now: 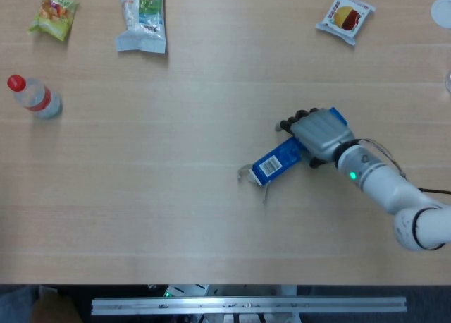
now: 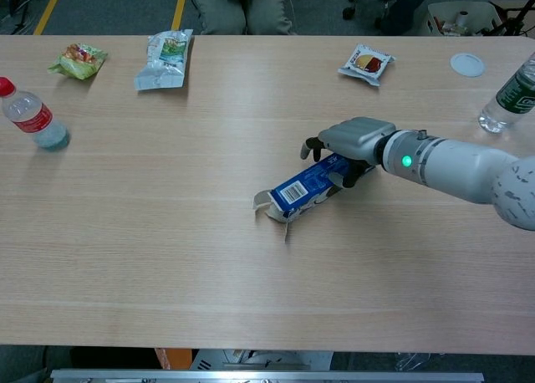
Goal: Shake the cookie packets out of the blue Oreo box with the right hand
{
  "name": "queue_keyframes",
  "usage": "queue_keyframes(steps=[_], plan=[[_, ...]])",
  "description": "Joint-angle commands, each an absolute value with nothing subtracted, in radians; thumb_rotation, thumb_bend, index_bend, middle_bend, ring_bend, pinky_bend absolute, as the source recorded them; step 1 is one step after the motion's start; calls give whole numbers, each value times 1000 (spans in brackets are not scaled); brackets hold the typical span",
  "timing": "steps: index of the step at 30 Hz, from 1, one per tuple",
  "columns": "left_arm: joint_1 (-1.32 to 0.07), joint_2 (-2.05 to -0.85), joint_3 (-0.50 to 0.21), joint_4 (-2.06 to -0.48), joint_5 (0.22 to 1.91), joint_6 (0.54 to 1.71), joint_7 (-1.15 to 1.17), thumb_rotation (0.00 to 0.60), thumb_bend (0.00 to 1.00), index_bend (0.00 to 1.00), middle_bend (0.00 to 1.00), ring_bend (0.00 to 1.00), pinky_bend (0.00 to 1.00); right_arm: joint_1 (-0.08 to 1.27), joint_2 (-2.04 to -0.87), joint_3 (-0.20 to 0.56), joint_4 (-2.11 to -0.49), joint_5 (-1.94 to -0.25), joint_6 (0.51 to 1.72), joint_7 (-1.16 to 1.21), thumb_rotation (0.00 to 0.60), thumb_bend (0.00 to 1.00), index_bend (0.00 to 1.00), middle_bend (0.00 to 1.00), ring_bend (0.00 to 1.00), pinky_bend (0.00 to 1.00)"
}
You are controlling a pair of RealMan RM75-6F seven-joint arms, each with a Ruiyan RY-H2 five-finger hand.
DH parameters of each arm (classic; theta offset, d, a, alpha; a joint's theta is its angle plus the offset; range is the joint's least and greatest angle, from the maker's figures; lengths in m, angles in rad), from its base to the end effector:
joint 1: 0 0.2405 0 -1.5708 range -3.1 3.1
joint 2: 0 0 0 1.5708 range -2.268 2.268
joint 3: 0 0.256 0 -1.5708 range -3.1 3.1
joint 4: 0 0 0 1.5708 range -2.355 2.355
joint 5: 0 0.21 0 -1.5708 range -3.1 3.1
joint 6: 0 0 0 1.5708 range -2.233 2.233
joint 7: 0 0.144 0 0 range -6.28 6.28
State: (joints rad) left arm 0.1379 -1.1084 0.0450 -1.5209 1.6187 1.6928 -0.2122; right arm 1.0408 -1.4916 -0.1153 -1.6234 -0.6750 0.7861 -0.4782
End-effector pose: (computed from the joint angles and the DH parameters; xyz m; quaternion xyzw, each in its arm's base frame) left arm -0.3356 0.0887 0.1780 -0.5445 -0.4268 -0.4126 0.5926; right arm -0.1504 -0.3099 -0.0540 0.8370 -0.4102 0.1669 0.3215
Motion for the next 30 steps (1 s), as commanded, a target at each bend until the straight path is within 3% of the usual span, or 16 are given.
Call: queue_keyframes(steps=[1, 3, 7, 9, 24, 30], plan=[[136, -1109, 45, -1521, 1619, 1690, -211, 600, 263, 159, 133, 100, 74, 965, -1422, -139, -1656, -774, 777, -379, 600, 442, 193, 263, 169, 241], [136, -1109, 44, -1522, 1618, 1690, -209, 600, 263, 159, 133, 100, 74, 933, -1395, -145, -1658, -831, 784, -342, 600, 374, 193, 263, 169, 241], [135, -1110, 44, -1525, 1619, 1690, -205, 600, 263, 159, 133, 100, 74, 886, -1389, -143, -1635, -916, 815, -305, 598, 82, 192, 264, 169, 241], [135, -1111, 45, -1527, 1621, 1691, -203, 600, 263, 159, 133, 100, 74, 867, -1397, -140, -1618, -952, 837, -304, 593, 7, 191, 263, 169, 241], [136, -1114, 47, -1524, 1615, 1686, -210, 600, 262, 159, 133, 100, 74, 795, -1456, -102, -1507, -977, 850, -327, 600, 4, 190, 264, 169, 243], [135, -1115, 46, -1527, 1613, 1685, -212, 600, 263, 159, 133, 100, 74, 778, -1489, -82, -1445, -971, 836, -336, 600, 98, 224, 298, 202, 251]])
